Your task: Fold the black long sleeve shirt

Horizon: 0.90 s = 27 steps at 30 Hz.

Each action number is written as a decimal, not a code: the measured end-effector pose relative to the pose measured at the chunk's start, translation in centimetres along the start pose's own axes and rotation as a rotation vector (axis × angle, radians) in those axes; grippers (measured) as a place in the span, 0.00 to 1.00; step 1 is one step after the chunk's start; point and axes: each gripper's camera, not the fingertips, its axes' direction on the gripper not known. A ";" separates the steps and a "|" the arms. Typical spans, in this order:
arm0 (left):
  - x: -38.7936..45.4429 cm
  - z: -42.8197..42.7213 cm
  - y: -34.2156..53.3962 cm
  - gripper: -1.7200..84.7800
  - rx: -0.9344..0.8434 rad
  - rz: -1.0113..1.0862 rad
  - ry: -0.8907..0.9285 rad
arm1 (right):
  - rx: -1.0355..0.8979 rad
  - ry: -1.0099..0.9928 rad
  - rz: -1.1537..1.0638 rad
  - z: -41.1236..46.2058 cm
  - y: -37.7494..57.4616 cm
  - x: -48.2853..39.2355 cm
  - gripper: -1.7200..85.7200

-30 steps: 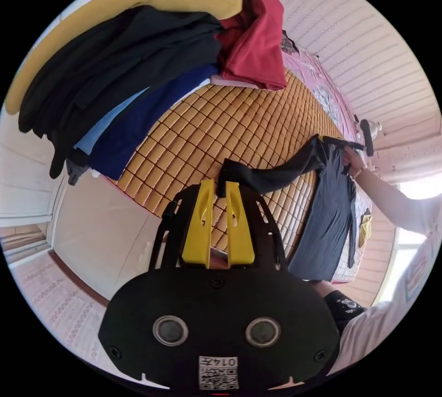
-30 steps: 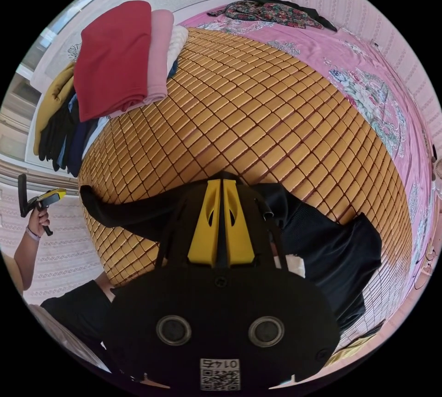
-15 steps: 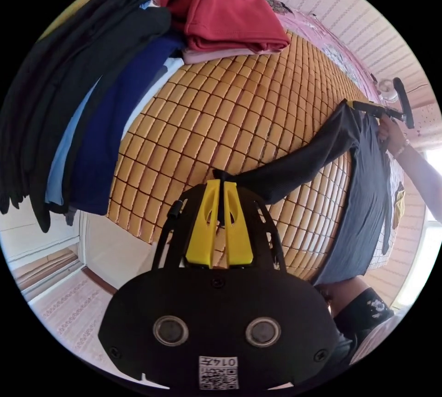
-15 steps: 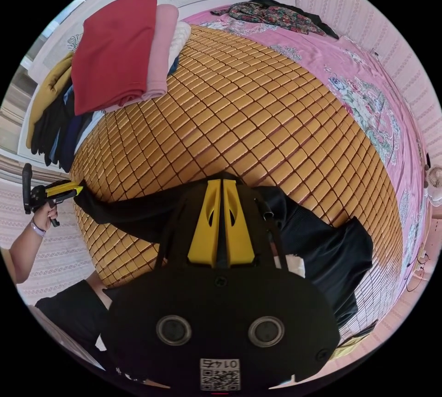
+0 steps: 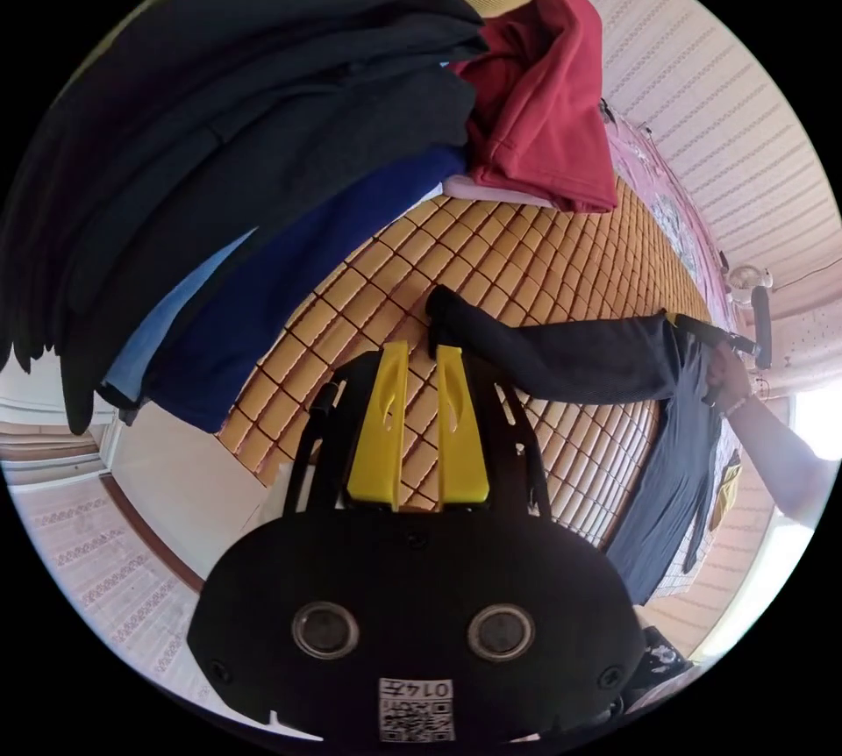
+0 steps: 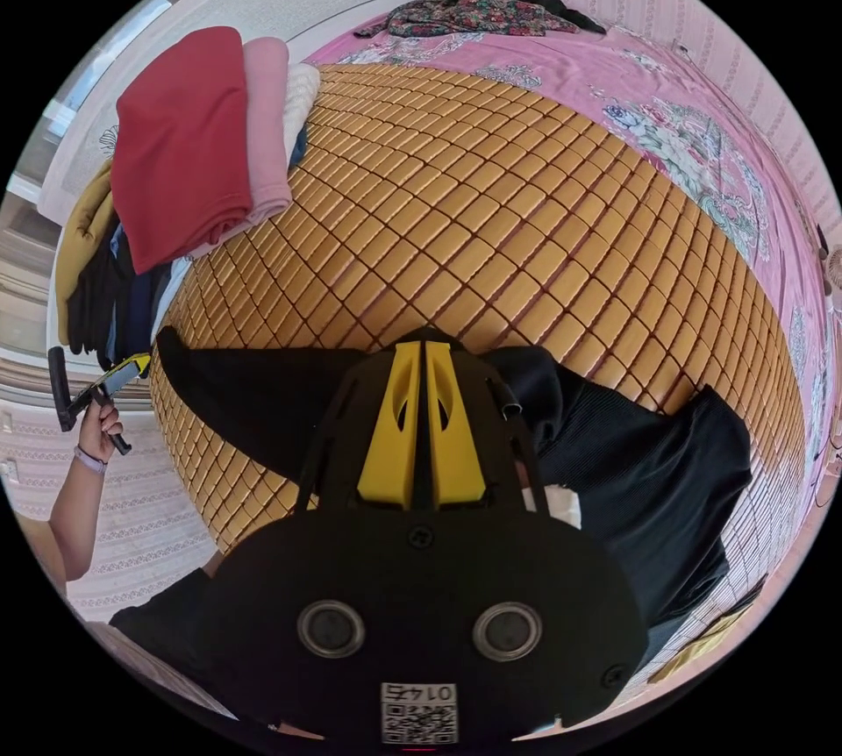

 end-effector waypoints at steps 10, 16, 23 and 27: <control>0.2 0.1 -0.4 0.01 -0.053 0.092 -0.002 | 0.066 0.041 0.095 -0.2 1.7 0.8 0.02; -2.7 -3.5 3.4 0.01 0.016 -0.013 -0.027 | 0.053 0.012 0.075 0.8 1.9 0.0 0.02; -3.5 -3.0 2.8 0.07 0.019 -0.056 0.047 | 0.020 -0.003 0.011 1.9 2.0 -1.4 0.02; -2.7 -1.0 0.3 0.08 -0.035 -0.036 0.064 | 0.028 0.024 -0.025 1.9 2.1 -2.3 0.02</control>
